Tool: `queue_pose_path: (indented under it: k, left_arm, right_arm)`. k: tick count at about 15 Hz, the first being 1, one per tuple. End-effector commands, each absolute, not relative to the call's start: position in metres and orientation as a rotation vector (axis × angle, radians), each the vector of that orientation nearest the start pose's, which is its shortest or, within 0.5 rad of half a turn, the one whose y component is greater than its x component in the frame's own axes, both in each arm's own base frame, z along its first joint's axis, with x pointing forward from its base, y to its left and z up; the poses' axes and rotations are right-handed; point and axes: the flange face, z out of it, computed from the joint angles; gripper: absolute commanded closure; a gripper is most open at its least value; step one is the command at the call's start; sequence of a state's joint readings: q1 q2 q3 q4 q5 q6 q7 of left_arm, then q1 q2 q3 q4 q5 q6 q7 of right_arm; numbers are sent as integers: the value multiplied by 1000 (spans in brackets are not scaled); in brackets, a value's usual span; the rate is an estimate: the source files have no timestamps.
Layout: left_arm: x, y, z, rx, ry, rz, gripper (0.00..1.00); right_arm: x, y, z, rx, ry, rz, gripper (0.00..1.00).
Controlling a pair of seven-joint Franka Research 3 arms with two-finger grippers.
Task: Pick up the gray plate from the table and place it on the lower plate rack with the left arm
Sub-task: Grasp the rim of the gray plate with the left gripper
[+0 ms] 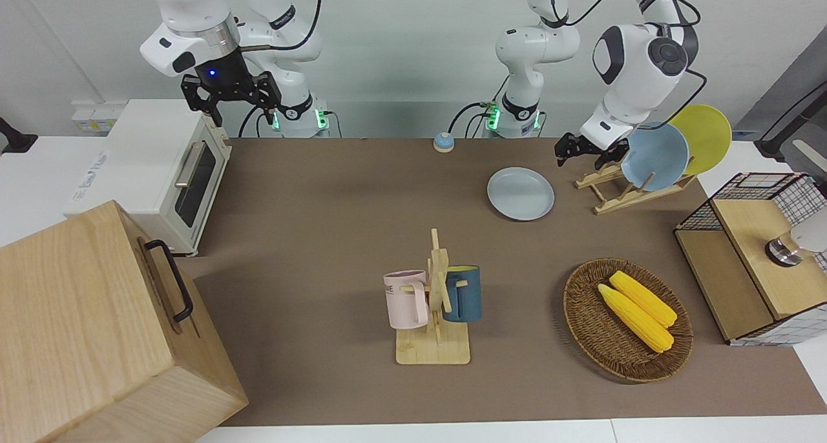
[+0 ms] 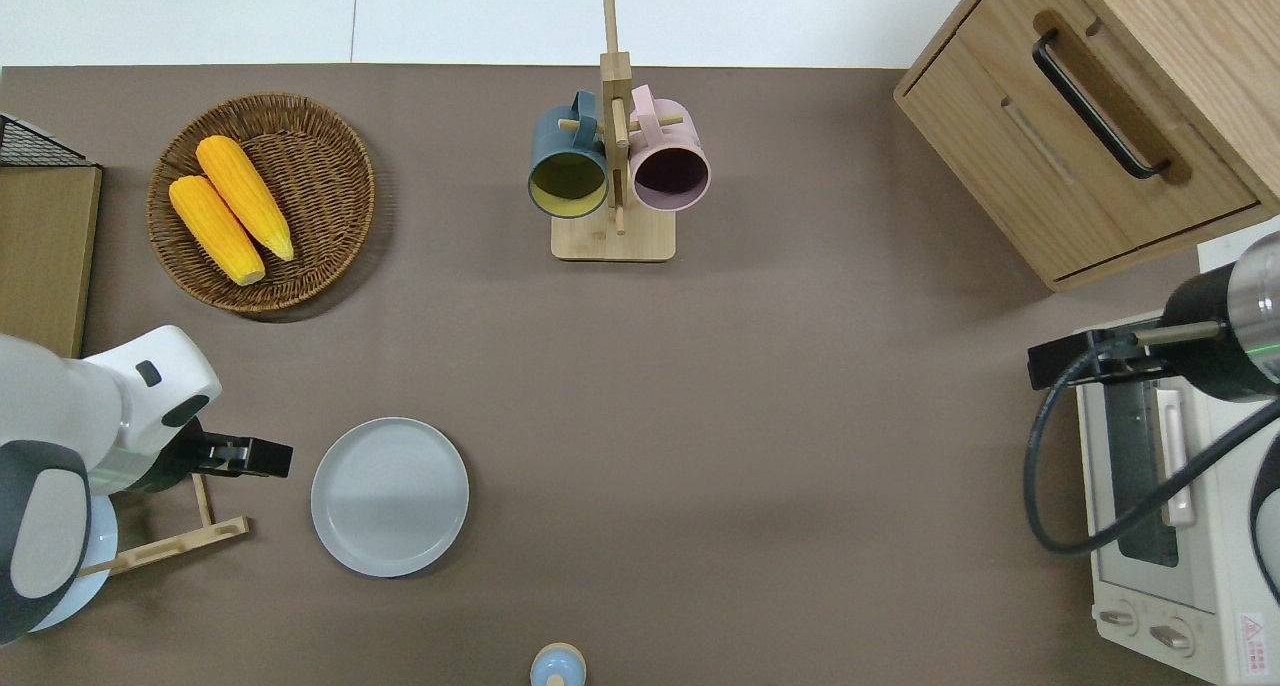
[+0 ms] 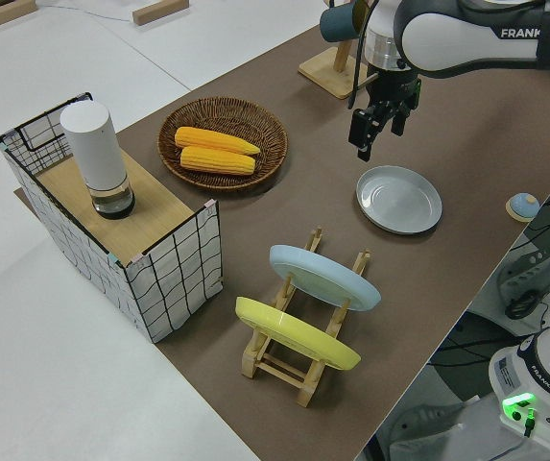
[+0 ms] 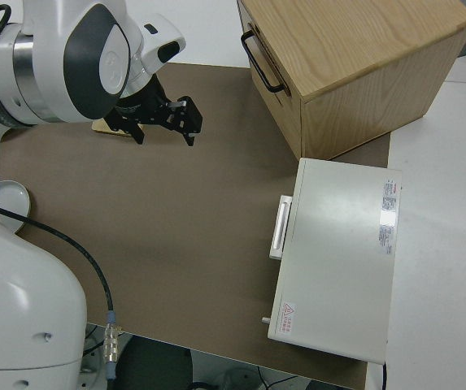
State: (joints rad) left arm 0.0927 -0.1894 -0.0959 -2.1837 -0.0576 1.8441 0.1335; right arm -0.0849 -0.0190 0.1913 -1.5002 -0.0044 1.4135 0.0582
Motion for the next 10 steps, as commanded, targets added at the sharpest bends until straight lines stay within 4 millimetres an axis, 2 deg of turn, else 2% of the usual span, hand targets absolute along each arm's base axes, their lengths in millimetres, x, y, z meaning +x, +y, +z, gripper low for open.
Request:
queue_pose_path:
  k: [1, 10]
  left_arm:
    - [454, -11, 440, -3176, 168, 190, 2]
    - [435, -13, 382, -3168, 175, 149, 2]
  right_arm:
    - [527, 57, 657, -3146, -73, 116, 11]
    - [527, 57, 657, -3146, -73, 116, 13]
